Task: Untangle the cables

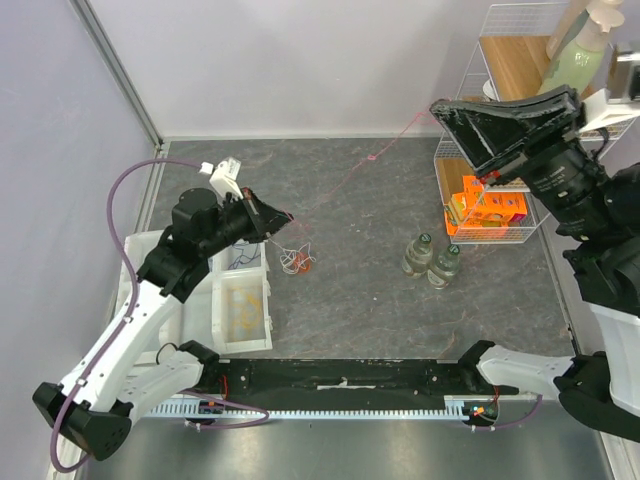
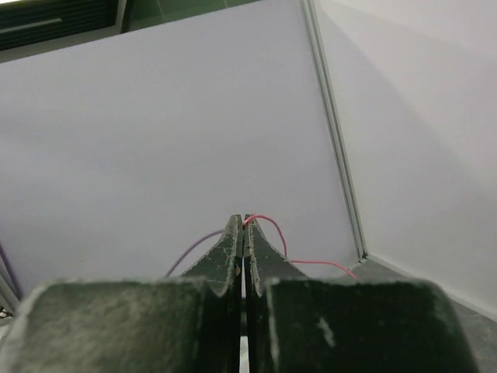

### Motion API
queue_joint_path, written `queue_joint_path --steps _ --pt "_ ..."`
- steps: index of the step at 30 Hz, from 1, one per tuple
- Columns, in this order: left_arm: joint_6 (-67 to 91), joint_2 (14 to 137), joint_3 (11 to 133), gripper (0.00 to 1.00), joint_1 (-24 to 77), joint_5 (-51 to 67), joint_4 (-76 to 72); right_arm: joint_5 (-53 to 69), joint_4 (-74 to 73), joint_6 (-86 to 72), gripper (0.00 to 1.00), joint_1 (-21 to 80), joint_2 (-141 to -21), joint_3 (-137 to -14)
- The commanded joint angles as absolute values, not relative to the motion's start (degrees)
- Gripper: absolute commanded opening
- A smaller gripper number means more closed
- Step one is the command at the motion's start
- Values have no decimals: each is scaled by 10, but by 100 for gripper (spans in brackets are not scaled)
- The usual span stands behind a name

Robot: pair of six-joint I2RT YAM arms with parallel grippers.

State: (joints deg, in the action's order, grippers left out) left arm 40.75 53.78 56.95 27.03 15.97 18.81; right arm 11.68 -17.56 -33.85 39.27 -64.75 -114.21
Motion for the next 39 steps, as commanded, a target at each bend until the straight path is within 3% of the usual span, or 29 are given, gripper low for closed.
queue_joint_path --steps 1,6,13,17,21,25,31,36,39 --pt "367 514 619 1 270 94 238 93 -182 -322 0 394 -657 -1093" --pt "339 517 694 2 269 63 308 161 -185 -336 0 394 -677 -1040" --pt "316 515 726 2 270 237 243 255 -189 -355 0 394 -728 -1004" --pt "340 535 742 8 270 289 193 301 -191 -379 0 394 -752 -1003" --pt "332 548 763 16 271 283 171 332 -192 -394 0 394 -760 -992" --pt "323 556 761 32 270 304 135 379 -185 -410 0 394 -766 -980" --pt "322 568 755 34 272 336 106 420 -167 -431 0 395 -765 -961" --pt "301 560 739 57 271 384 98 425 -156 -444 0 395 -760 -946" --pt "302 563 719 63 270 431 84 443 -129 -460 0 395 -757 -937"
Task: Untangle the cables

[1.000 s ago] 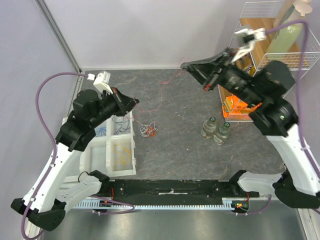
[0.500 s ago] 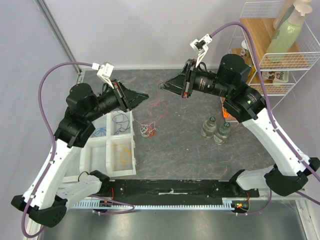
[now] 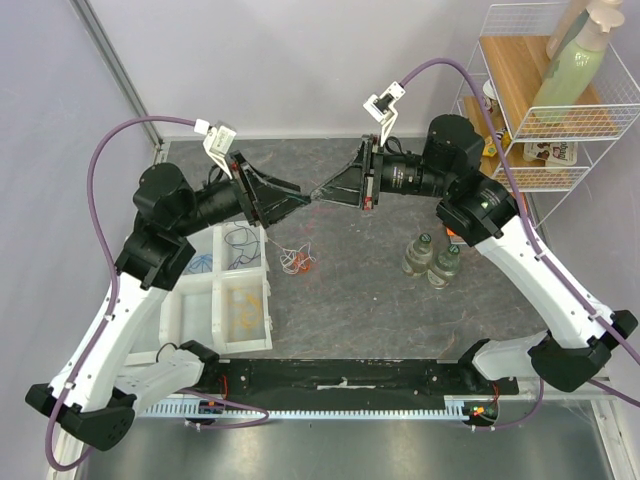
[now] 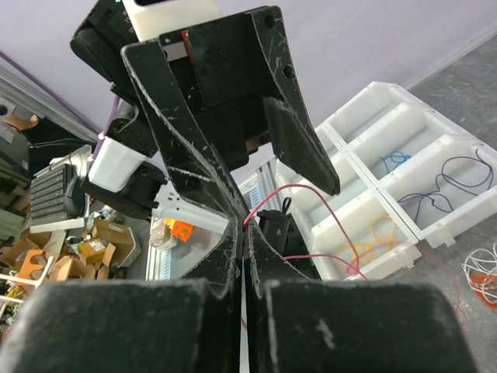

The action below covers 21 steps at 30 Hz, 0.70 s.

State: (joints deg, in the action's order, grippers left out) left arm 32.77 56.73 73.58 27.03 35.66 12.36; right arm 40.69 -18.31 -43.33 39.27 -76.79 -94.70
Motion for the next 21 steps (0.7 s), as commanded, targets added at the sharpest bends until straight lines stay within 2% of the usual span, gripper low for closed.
queue_joint_path --steps 1,8,10,12,15,16,18,19,21 --pt "307 569 715 63 270 440 83 451 -119 -466 0 395 -758 -936" --pt "310 580 714 58 270 395 70 493 -44 -513 0 395 -762 -924" --pt "310 582 717 54 271 376 63 496 -40 -515 0 398 -763 -920" --pt "313 584 717 45 270 363 53 500 -40 -515 0 400 -766 -918" --pt "306 580 721 21 271 338 54 502 -38 -515 0 403 -773 -920" --pt "298 577 728 15 270 320 67 495 -39 -512 5 403 -775 -922" --pt "274 563 747 5 270 264 110 463 -67 -489 33 403 -778 -933" --pt "260 557 758 2 270 226 138 434 -102 -466 53 403 -782 -944" --pt "232 545 786 2 271 145 191 356 -176 -422 75 403 -786 -964"
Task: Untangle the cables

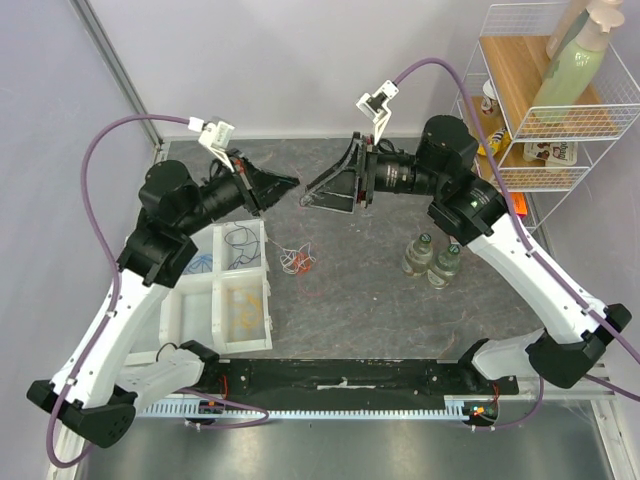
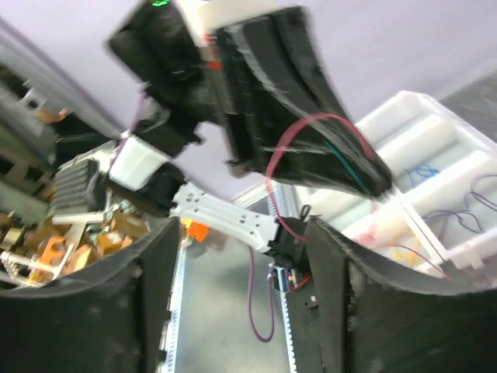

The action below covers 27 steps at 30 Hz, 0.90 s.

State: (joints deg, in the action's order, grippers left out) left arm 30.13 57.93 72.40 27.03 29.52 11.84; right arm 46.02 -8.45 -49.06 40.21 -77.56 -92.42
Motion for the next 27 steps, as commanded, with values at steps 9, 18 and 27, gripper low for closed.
queue_joint_path --steps 9,18,27 --pt "123 535 961 2 270 -112 335 188 -300 -380 93 345 -783 -982" --pt "61 554 1026 2 270 -232 366 207 -305 -382 92 336 -792 -967" --pt "144 519 920 2 271 -429 412 212 -308 -370 92 325 -763 -922"
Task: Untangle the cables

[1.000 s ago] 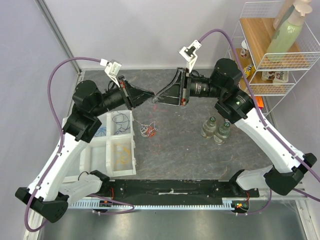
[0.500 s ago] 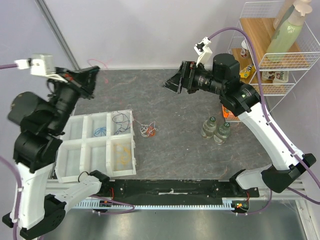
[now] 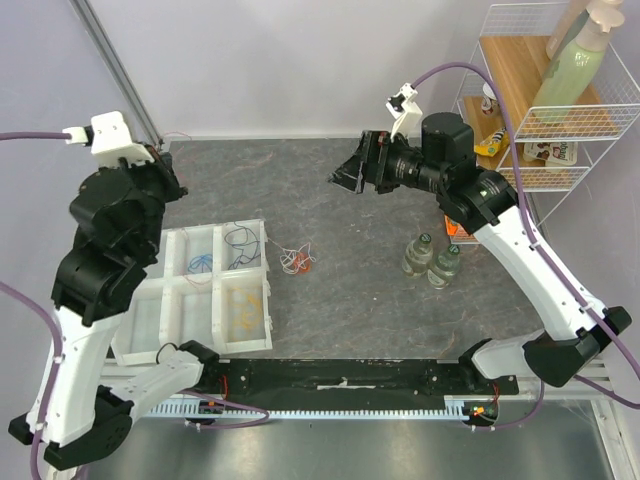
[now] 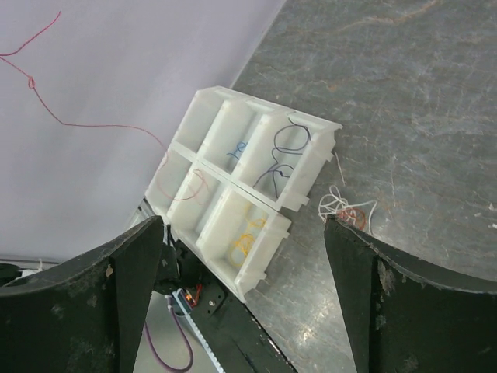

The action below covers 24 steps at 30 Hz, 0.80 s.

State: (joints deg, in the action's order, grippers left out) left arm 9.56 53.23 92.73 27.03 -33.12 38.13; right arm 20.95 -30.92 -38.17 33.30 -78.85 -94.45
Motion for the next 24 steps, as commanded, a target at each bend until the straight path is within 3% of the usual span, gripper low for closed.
queue_joint_path --steps 1,18,24 --pt "156 514 917 2 270 -434 416 214 -308 -371 92 324 -759 -917" --pt "339 447 824 2 270 -543 619 229 -308 -365 92 318 -737 -875" --pt "534 448 739 2 270 -508 756 235 -307 -360 92 314 -738 -870"
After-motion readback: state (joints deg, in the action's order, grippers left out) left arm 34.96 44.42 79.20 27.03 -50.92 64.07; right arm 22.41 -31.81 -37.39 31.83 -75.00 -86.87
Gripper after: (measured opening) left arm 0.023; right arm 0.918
